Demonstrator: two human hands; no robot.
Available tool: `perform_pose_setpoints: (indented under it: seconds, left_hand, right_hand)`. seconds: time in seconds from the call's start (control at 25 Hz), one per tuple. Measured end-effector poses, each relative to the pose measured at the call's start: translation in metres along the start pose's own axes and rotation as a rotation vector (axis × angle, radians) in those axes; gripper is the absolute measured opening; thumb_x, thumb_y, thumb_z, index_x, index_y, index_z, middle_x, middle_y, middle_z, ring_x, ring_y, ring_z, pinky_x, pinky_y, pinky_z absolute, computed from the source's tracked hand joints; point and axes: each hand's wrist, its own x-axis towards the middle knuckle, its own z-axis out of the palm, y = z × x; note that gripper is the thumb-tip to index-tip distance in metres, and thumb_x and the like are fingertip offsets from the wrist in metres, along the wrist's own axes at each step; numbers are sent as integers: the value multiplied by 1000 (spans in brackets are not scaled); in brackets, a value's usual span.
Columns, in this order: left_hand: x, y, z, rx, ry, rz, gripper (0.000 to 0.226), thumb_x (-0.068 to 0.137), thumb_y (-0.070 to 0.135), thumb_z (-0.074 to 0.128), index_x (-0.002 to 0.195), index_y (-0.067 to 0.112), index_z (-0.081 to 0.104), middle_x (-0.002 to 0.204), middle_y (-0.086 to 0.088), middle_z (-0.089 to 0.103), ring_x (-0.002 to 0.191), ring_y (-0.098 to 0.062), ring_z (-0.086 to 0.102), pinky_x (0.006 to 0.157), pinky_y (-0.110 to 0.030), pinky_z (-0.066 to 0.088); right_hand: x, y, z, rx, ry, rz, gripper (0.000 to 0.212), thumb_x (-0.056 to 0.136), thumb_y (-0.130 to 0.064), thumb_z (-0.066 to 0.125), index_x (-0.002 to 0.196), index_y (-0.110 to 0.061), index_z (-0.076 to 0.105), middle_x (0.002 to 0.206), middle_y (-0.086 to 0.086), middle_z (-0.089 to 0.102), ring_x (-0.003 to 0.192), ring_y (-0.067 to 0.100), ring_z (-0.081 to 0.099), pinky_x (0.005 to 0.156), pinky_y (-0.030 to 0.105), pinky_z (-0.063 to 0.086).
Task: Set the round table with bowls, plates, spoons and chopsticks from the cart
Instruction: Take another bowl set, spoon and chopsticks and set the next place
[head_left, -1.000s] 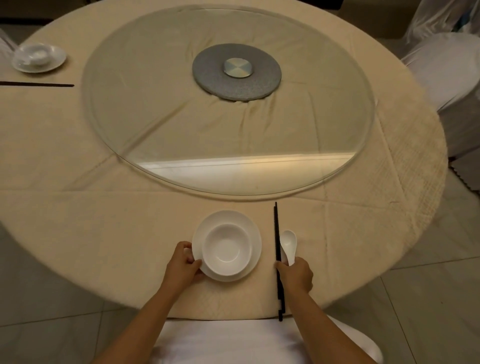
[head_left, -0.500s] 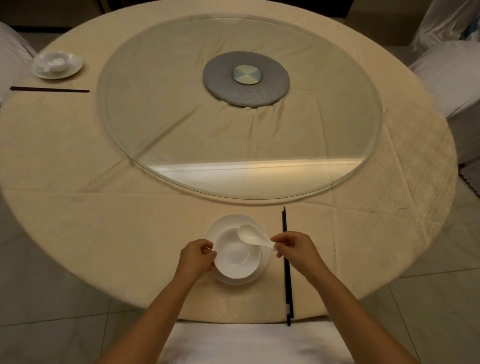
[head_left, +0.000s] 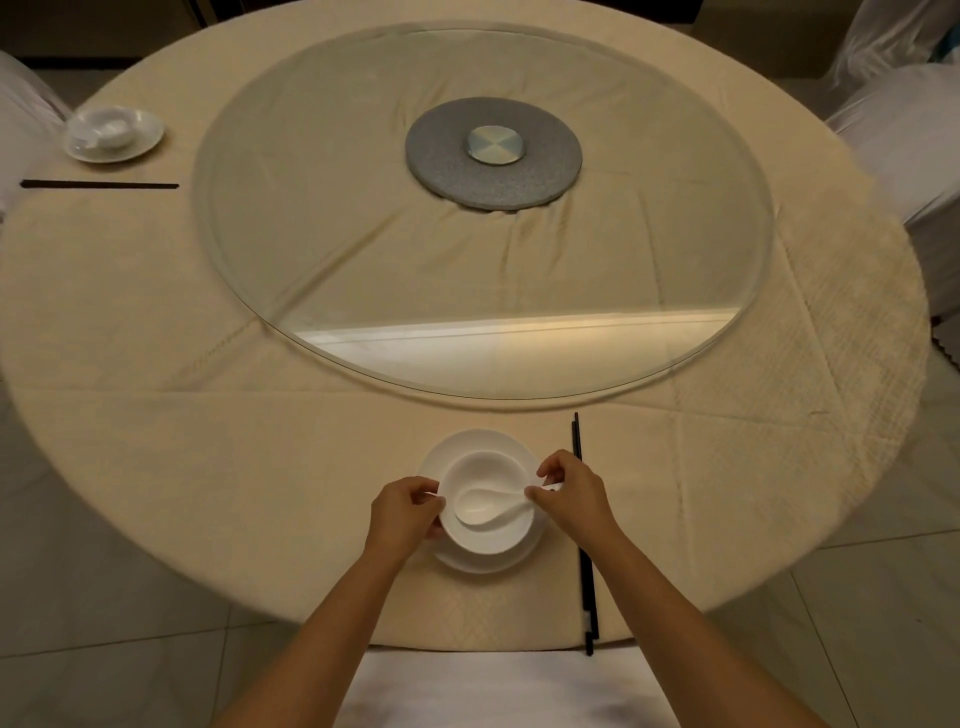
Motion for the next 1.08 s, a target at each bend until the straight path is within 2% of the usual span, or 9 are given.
perform_pose_setpoints:
  seconds: [0.12,0.2,0.28,0.36,0.44,0.52,0.72,0.88,1.08]
  left_hand:
    - [-2,0,1,-6,-12,3,10,84,4,61,85,13,66,71,-1,68,59,-14,67,56,-27,58]
    - [-2,-1,-1,-2,38,10,11,87,11,59,78,13,65,72,-4,69,59,-15,68,60,-32,59]
    - [1,-6,-7,24,184,35,14,88,17,58,77,11,63,75,-7,69,61,-18,68,66,-39,59]
    - [6,-13,-14,75,249,15,9,87,18,58,87,9,61,87,-7,66,74,-24,67,74,-43,57]
    - [8,-16,-16,90,131,-62,17,85,14,60,102,11,60,96,-7,63,88,-27,64,81,-44,55]
    - [7,-17,-13,66,17,-76,24,82,5,59,104,14,61,99,-9,65,92,-28,63,82,-47,56]
    - [3,-22,-13,35,2,-4,43,78,-6,52,105,25,61,97,-10,67,94,-29,63,81,-47,56]
    - [1,-23,-14,-98,-61,-39,54,80,-12,48,120,21,61,90,-10,68,89,-29,66,59,-27,58]
    - [-7,-25,-13,-108,-68,-41,53,82,-12,49,123,19,59,89,-12,69,86,-25,67,58,-22,56]
  right_hand:
    - [-1,6,5,-33,-9,-7,23,76,-21,74,87,-16,53,84,-4,55,74,8,52,60,13,39]
    - [-3,8,4,-122,15,-33,25,80,-33,69,93,-17,55,88,-7,55,78,9,53,70,22,44]
    - [-6,15,-3,-188,192,-20,25,87,-38,58,99,-17,57,94,-5,58,79,11,53,76,30,44]
    - [-8,29,-16,-159,328,93,28,89,-34,55,105,-11,58,102,7,62,80,17,55,70,27,42]
    - [-15,43,-21,-208,200,218,34,86,-31,62,108,-6,56,101,11,63,83,21,58,63,25,41]
    - [-21,51,-16,-257,76,259,34,81,-27,68,102,-4,56,94,11,63,79,22,59,60,26,42]
    - [-25,51,-5,-316,89,186,11,84,-11,61,82,-8,51,81,8,60,67,19,52,60,28,44]
    - [-27,54,-5,-374,74,155,16,86,-14,57,76,-12,46,76,4,55,65,18,50,57,26,40]
    - [-29,57,-7,-413,54,166,18,88,-19,57,75,-13,46,74,2,53,64,16,48,50,23,33]
